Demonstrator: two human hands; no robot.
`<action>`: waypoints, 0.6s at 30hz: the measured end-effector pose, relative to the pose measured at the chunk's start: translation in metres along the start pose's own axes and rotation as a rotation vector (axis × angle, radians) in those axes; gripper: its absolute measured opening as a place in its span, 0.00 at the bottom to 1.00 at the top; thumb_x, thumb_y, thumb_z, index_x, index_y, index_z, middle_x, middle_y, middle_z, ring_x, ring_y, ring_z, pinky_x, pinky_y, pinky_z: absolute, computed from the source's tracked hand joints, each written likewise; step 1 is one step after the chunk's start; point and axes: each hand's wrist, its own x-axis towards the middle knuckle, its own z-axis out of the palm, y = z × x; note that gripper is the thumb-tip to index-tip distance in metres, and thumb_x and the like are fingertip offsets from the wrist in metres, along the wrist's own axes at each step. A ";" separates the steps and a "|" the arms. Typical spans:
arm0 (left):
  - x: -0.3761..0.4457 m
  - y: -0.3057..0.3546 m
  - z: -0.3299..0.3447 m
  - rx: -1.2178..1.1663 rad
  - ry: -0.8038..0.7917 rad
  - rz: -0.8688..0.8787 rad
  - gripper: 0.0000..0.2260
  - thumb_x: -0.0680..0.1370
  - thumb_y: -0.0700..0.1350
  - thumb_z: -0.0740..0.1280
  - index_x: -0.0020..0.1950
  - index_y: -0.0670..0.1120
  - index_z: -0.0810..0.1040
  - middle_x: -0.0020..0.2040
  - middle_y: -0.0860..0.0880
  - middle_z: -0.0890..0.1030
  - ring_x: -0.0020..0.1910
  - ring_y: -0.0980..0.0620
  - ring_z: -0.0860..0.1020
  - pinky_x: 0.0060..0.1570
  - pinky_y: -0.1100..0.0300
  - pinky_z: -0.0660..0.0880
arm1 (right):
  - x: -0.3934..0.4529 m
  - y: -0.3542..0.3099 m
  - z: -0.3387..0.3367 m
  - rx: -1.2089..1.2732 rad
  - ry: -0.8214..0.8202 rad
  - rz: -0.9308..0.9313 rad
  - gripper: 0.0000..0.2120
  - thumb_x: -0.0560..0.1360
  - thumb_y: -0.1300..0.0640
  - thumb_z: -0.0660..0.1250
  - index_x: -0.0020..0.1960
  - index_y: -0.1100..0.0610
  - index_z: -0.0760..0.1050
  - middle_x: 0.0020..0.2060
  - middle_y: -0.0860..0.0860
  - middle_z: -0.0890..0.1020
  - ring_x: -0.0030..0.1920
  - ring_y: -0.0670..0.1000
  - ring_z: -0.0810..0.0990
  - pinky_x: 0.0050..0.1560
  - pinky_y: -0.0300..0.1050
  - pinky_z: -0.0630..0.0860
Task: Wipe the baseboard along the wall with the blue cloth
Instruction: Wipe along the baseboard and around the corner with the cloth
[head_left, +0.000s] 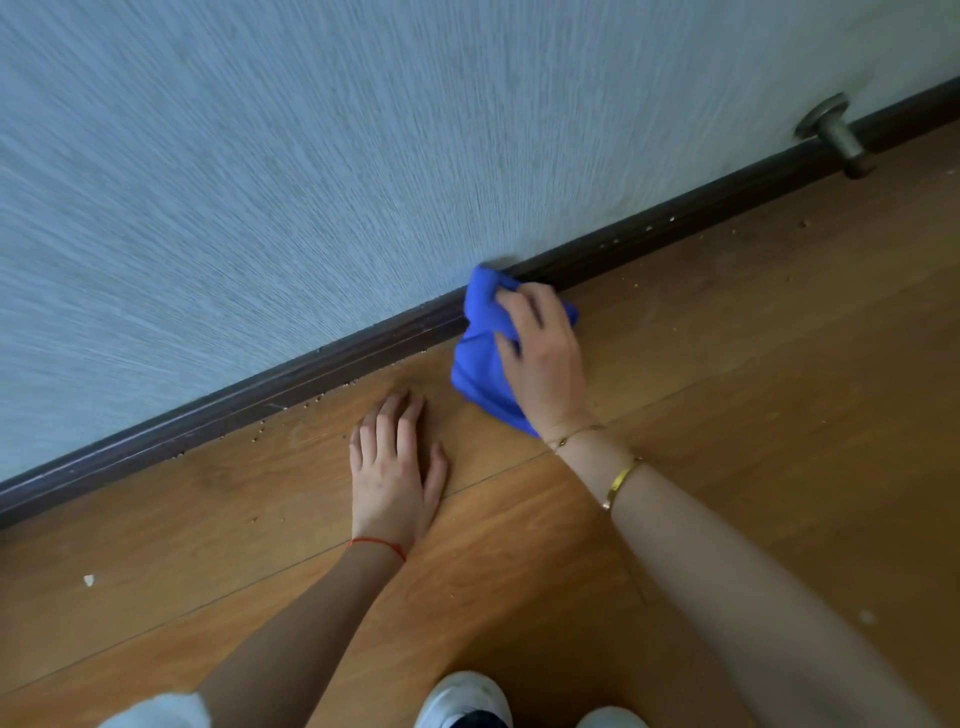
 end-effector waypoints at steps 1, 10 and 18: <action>0.000 0.000 -0.001 -0.005 -0.009 -0.005 0.24 0.80 0.53 0.58 0.73 0.43 0.69 0.72 0.43 0.69 0.68 0.41 0.69 0.71 0.42 0.64 | 0.003 0.009 -0.008 0.012 0.065 0.101 0.15 0.72 0.64 0.66 0.59 0.60 0.74 0.56 0.59 0.76 0.55 0.57 0.78 0.55 0.44 0.76; 0.000 0.001 -0.001 0.003 -0.044 -0.030 0.24 0.80 0.53 0.58 0.74 0.43 0.69 0.73 0.43 0.68 0.68 0.41 0.68 0.73 0.43 0.61 | -0.006 0.003 0.000 0.106 0.039 0.112 0.14 0.77 0.61 0.70 0.61 0.63 0.76 0.56 0.59 0.77 0.56 0.57 0.77 0.56 0.47 0.77; 0.001 0.001 -0.002 0.005 -0.042 -0.022 0.24 0.80 0.53 0.59 0.74 0.44 0.69 0.73 0.44 0.68 0.70 0.41 0.68 0.73 0.42 0.63 | 0.006 0.027 -0.013 0.112 0.206 0.300 0.15 0.75 0.63 0.70 0.61 0.63 0.76 0.55 0.58 0.78 0.56 0.55 0.78 0.55 0.49 0.76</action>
